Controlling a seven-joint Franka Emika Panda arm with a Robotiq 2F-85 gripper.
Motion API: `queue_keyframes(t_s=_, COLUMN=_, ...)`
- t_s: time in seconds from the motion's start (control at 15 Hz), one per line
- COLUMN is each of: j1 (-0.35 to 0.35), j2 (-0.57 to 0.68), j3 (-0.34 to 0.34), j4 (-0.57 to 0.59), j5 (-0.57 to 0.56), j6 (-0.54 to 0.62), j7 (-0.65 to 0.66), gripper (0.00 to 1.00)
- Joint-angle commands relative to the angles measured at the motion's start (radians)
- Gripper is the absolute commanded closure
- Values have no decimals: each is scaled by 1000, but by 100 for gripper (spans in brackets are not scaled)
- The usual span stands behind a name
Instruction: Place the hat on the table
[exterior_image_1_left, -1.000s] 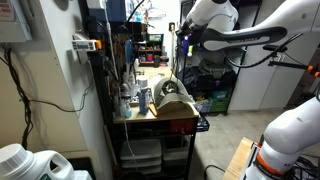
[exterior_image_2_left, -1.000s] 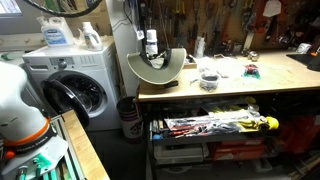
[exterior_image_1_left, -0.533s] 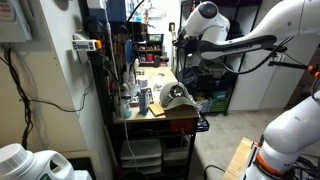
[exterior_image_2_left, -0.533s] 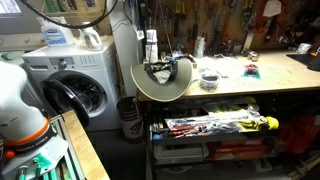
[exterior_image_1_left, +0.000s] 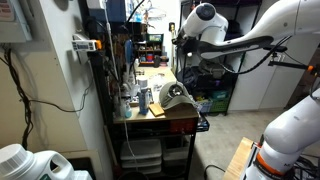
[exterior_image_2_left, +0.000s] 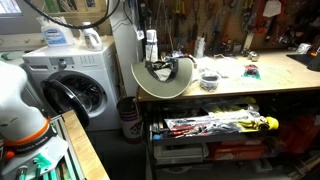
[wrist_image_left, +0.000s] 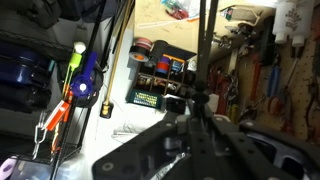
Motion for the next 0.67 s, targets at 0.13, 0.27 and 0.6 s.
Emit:
queue_keyframes(t_s=0.13, j1=33, j2=31, j3=-29, j4=67, j5=-120, j6=43, j7=83, gripper=99)
queue_keyframes(t_s=0.27, j1=46, j2=44, j3=-45, j4=65, j5=-160, j6=99, j7=90, gripper=99)
queue_keyframes(t_s=0.6, j1=22, j2=82, j3=-44, j4=20, j5=-103, j6=165, j7=-5, gripper=99)
